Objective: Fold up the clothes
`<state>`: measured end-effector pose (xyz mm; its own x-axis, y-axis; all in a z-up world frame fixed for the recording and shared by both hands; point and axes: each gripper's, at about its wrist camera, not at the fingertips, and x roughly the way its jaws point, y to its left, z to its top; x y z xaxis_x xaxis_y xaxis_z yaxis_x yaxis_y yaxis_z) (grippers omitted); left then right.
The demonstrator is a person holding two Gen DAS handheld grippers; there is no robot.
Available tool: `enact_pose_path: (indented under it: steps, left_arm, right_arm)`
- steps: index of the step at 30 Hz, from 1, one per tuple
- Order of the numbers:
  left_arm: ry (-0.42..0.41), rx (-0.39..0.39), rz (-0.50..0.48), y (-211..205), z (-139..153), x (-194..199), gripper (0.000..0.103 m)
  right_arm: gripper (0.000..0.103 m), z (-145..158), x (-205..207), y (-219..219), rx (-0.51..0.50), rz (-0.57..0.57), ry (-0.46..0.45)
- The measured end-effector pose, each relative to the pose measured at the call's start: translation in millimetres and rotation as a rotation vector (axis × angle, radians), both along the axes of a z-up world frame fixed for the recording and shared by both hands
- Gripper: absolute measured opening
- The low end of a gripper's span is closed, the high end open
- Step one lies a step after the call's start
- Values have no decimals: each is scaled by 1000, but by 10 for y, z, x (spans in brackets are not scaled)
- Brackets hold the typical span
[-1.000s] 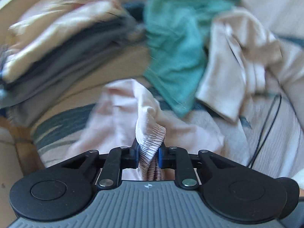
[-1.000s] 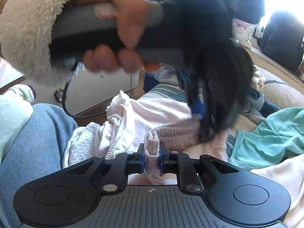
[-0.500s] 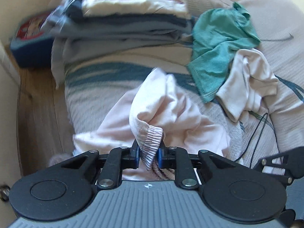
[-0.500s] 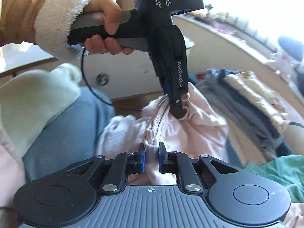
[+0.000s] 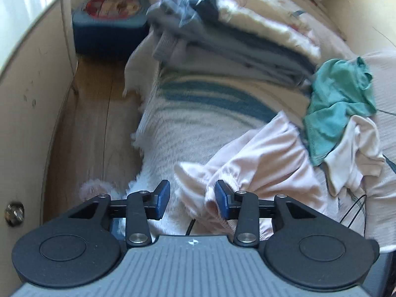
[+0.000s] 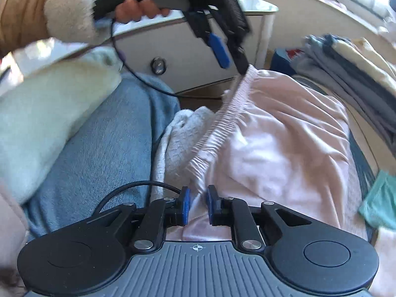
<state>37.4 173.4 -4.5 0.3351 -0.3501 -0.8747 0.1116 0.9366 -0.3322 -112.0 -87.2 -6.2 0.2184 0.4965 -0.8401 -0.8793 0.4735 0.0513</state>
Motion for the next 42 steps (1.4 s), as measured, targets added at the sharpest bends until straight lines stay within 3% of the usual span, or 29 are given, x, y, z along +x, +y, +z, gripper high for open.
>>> enact_pose_path:
  steps: [3,5,7,9,13,17,20,24,31,36,39,41,42]
  left_arm:
    - [-72,-13,-47,-122,253,-43,42]
    - [-108,-30,-75,-229,379,-45,46]
    - [-152,-28,-113,-383,471,-33,58]
    - [-189,-3,-147,-535,474,2,79]
    - [-198,54,-199,-771,301,140,82]
    - [-182,111,-268,-960,63,230,83]
    - [-166,106,-279,-985,-30,227,84]
    - [-176,117,-291,-998,-58,168,85]
    - [-195,166,-351,-1055,-92,67,93]
    - [-149,233,-372,-1158,-296,55,92]
    - [-150,222,-369,-1161,-370,8,90]
    - [-147,203,-344,-1130,-396,5,85]
    - [-153,197,-326,-1110,-396,0,75]
  right_arm:
    - [18,200,124,-236,80,-114,56]
    - [25,305,175,-401,104,-192,52]
    - [35,330,207,-600,124,-306,73]
    - [38,293,231,-848,170,-430,137]
    - [40,102,241,-1348,281,-701,284]
    - [43,-121,233,-1599,407,-893,413]
    - [46,-226,271,-1587,491,-910,516]
    - [65,-307,303,-1522,496,-898,593]
    - [70,-488,379,-1572,577,-974,709]
    - [71,-544,495,-1408,522,-1047,709]
    - [71,-533,526,-1328,510,-1067,699]
    - [71,-504,528,-1287,502,-1070,675]
    - [63,-487,529,-1263,492,-1068,660]
